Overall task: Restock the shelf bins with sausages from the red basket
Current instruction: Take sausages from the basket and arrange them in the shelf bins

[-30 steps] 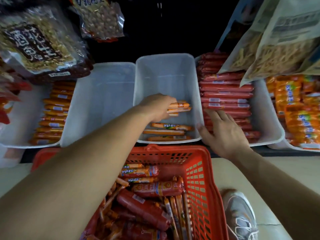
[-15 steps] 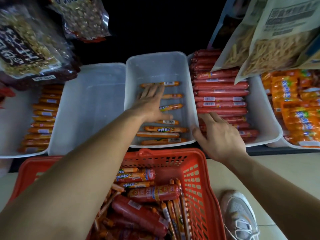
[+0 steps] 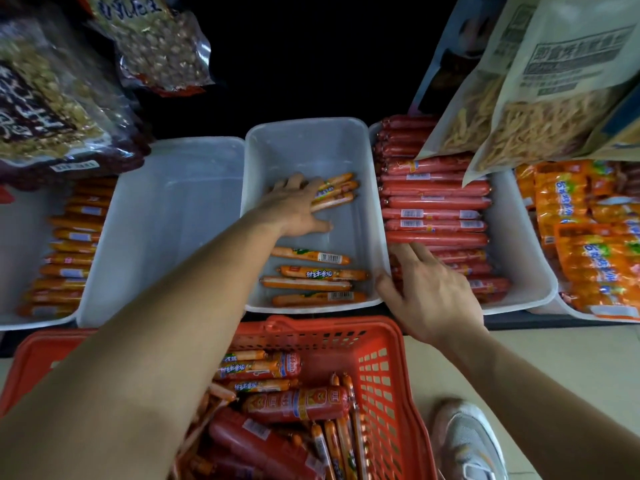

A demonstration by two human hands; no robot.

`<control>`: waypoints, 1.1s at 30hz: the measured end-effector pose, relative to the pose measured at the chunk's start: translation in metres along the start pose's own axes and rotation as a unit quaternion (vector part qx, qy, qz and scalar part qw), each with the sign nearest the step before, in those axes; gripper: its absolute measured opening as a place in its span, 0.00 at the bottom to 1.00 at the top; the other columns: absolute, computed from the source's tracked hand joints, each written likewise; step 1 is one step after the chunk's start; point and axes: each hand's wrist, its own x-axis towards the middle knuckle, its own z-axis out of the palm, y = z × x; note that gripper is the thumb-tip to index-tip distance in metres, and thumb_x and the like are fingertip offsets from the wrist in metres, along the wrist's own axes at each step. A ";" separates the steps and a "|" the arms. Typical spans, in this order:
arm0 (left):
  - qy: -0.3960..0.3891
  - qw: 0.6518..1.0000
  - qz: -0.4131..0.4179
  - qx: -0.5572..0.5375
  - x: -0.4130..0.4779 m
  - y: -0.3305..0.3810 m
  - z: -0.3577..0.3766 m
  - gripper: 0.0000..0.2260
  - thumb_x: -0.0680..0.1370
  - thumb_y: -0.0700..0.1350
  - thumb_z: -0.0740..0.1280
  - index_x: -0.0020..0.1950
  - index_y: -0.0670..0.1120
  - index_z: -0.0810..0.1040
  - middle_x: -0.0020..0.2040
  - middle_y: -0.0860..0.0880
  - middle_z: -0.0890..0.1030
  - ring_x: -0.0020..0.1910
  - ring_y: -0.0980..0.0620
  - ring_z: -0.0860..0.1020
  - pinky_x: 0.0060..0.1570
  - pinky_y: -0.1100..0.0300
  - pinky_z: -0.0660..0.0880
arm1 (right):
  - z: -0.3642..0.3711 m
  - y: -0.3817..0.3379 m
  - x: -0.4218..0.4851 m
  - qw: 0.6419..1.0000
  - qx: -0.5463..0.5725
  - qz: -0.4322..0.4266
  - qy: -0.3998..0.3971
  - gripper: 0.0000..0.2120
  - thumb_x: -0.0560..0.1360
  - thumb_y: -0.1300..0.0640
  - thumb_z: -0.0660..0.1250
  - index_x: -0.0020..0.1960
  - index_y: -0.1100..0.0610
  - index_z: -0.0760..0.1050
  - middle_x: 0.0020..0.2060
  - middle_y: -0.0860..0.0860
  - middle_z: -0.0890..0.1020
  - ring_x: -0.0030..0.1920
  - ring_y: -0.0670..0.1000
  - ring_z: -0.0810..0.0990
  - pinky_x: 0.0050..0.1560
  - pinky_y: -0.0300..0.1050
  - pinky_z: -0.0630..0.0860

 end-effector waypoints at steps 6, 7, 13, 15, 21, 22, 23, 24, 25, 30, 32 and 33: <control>0.014 0.997 0.075 -0.034 -0.043 0.000 0.013 0.33 0.73 0.52 0.73 0.75 0.53 0.65 0.69 0.49 0.71 0.66 0.44 0.72 0.62 0.53 0.71 | -0.004 -0.002 -0.001 1.000 0.008 0.015 -0.011 0.20 0.80 0.40 0.56 0.65 0.51 0.69 0.57 0.50 0.77 0.51 0.59 0.80 0.40 0.49 0.65; 0.013 0.997 0.057 -0.053 -0.044 -0.001 0.010 0.34 0.73 0.51 0.74 0.76 0.52 0.63 0.70 0.49 0.71 0.67 0.44 0.72 0.63 0.53 0.70 | -0.004 -0.003 -0.001 1.000 0.008 0.015 -0.012 0.20 0.79 0.40 0.57 0.65 0.51 0.69 0.57 0.51 0.77 0.51 0.59 0.80 0.40 0.49 0.65; -0.002 0.998 0.055 -0.028 -0.033 0.020 0.012 0.40 0.73 0.51 0.74 0.80 0.53 0.57 0.72 0.49 0.69 0.68 0.44 0.67 0.64 0.52 0.67 | -0.003 -0.003 -0.001 1.000 0.005 0.018 -0.012 0.20 0.79 0.40 0.56 0.65 0.51 0.70 0.57 0.50 0.77 0.50 0.59 0.80 0.41 0.49 0.69; 0.012 0.997 0.070 -0.004 -0.033 0.015 0.011 0.36 0.74 0.42 0.72 0.78 0.54 0.60 0.71 0.51 0.70 0.67 0.45 0.68 0.63 0.52 0.69 | -0.002 -0.003 0.000 1.000 0.002 0.019 -0.010 0.20 0.79 0.40 0.56 0.64 0.51 0.70 0.56 0.50 0.77 0.50 0.59 0.80 0.40 0.49 0.68; -0.089 0.991 0.066 -0.069 -0.045 0.001 -0.004 0.29 0.76 0.55 0.72 0.74 0.53 0.69 0.70 0.50 0.72 0.68 0.48 0.71 0.67 0.54 0.68 | 0.000 -0.004 0.001 1.000 -0.004 0.021 0.002 0.19 0.78 0.41 0.58 0.63 0.52 0.71 0.54 0.51 0.78 0.48 0.59 0.80 0.39 0.49 0.67; -0.113 0.989 0.069 -0.062 -0.050 0.003 -0.002 0.33 0.75 0.59 0.72 0.77 0.52 0.65 0.73 0.50 0.69 0.71 0.48 0.69 0.69 0.52 0.67 | 0.001 -0.004 0.001 1.000 -0.005 0.021 0.003 0.19 0.78 0.41 0.58 0.62 0.52 0.71 0.54 0.51 0.78 0.47 0.59 0.80 0.39 0.49 0.67; -0.134 0.987 0.073 -0.046 -0.056 0.005 0.003 0.39 0.73 0.61 0.72 0.80 0.52 0.59 0.76 0.50 0.64 0.74 0.47 0.65 0.72 0.52 0.64 | 0.000 -0.004 0.001 1.000 -0.004 0.021 0.003 0.19 0.78 0.41 0.58 0.62 0.52 0.71 0.54 0.52 0.78 0.47 0.59 0.80 0.39 0.49 0.67; -0.148 0.986 0.080 -0.021 -0.061 0.006 0.008 0.45 0.72 0.63 0.73 0.81 0.53 0.54 0.79 0.51 0.58 0.77 0.47 0.60 0.75 0.51 0.60 | 0.000 -0.004 0.001 1.000 -0.004 0.021 0.001 0.19 0.79 0.41 0.58 0.62 0.52 0.71 0.54 0.51 0.78 0.47 0.59 0.80 0.39 0.48 0.66; -0.148 0.985 0.090 0.010 -0.067 0.006 0.013 0.49 0.70 0.64 0.74 0.82 0.53 0.49 0.81 0.52 0.54 0.78 0.47 0.55 0.76 0.51 0.57 | 0.000 -0.004 0.001 1.000 -0.003 0.022 0.000 0.19 0.79 0.41 0.58 0.63 0.52 0.71 0.54 0.51 0.78 0.47 0.59 0.79 0.39 0.48 0.66; -0.089 0.991 0.097 0.028 -0.067 0.004 0.014 0.50 0.69 0.60 0.77 0.82 0.55 0.49 0.81 0.54 0.53 0.79 0.48 0.55 0.75 0.54 0.54 | 0.000 -0.005 0.001 1.000 -0.014 0.026 0.003 0.18 0.79 0.41 0.57 0.61 0.52 0.71 0.53 0.52 0.78 0.46 0.59 0.79 0.39 0.48 0.65; -0.094 0.992 0.081 0.007 -0.069 0.007 0.011 0.48 0.70 0.57 0.77 0.82 0.55 0.51 0.81 0.54 0.54 0.79 0.49 0.55 0.75 0.54 0.54 | 0.000 -0.005 0.001 1.000 -0.015 0.027 -0.001 0.19 0.79 0.41 0.57 0.61 0.52 0.71 0.53 0.52 0.78 0.47 0.59 0.79 0.39 0.49 0.66; -0.093 0.993 0.073 -0.010 -0.072 0.009 0.009 0.47 0.70 0.56 0.77 0.82 0.55 0.52 0.81 0.54 0.55 0.79 0.49 0.56 0.75 0.54 0.54 | 0.000 -0.006 0.001 0.999 -0.013 0.030 -0.008 0.19 0.79 0.41 0.57 0.61 0.52 0.71 0.53 0.52 0.78 0.48 0.59 0.79 0.40 0.49 0.66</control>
